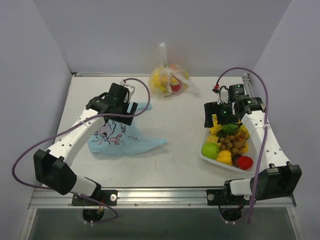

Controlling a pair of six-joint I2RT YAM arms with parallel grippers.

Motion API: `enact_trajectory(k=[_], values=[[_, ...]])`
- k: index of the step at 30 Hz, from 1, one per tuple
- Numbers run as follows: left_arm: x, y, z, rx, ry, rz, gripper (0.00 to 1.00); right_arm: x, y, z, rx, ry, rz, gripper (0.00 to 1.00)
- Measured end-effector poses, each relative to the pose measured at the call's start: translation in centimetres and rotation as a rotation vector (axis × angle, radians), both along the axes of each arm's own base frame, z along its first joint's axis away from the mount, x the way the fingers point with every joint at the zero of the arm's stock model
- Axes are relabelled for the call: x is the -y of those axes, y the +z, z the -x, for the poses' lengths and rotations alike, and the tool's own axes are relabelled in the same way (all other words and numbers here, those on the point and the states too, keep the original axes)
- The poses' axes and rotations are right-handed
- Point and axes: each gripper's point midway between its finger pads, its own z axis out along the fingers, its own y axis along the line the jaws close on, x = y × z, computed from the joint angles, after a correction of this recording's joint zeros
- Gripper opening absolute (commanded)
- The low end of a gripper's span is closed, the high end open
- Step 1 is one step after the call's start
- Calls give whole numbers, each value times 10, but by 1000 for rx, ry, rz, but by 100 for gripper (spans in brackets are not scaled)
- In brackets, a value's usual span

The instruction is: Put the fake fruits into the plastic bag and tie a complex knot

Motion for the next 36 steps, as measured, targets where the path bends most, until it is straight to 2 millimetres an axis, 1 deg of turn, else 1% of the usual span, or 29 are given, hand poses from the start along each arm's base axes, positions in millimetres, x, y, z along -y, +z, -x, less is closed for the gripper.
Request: enact_trajectory(k=[1,3,6,10,11,12,16,19,22,24,25,32,34,36], values=[[7,-9,-2,-18,-4,-21,97,-3,-1,-1,-7,6,-14,86],[13,-26,-3,-57,-8,-64,93,-10,-4,-1,-26,16,-46,84],[15,-46,-5,-98,3,-120,88,-19,-4,-2,-34,25,-89,84],[9,-61,-9,-125,27,-177,82,-30,-4,-8,-32,32,-140,83],[8,-65,-10,-132,30,-187,78,-32,-5,-10,-33,32,-151,82],[8,-69,-10,-142,32,-197,77,-34,-6,-12,-36,31,-161,80],[8,-86,-11,-187,30,-228,75,-40,-13,-22,-54,12,-198,79],[7,-94,-11,-206,24,-245,74,-45,-18,-27,-69,0,-223,78],[7,-93,-12,-201,13,-263,72,-48,-20,-31,-75,-7,-241,78],[9,-88,-15,-181,-6,-281,64,-50,-22,-30,-79,-9,-251,78],[11,-84,-17,-167,-22,-292,63,-50,-23,-30,-82,-11,-254,78],[38,-54,-29,-50,-150,-382,63,-52,-31,-25,-104,-16,-264,78],[40,-51,-30,-37,-169,-397,63,-52,-31,-25,-105,-17,-265,78],[39,-50,-31,-34,-172,-413,62,-52,-32,-25,-107,-17,-267,78]])
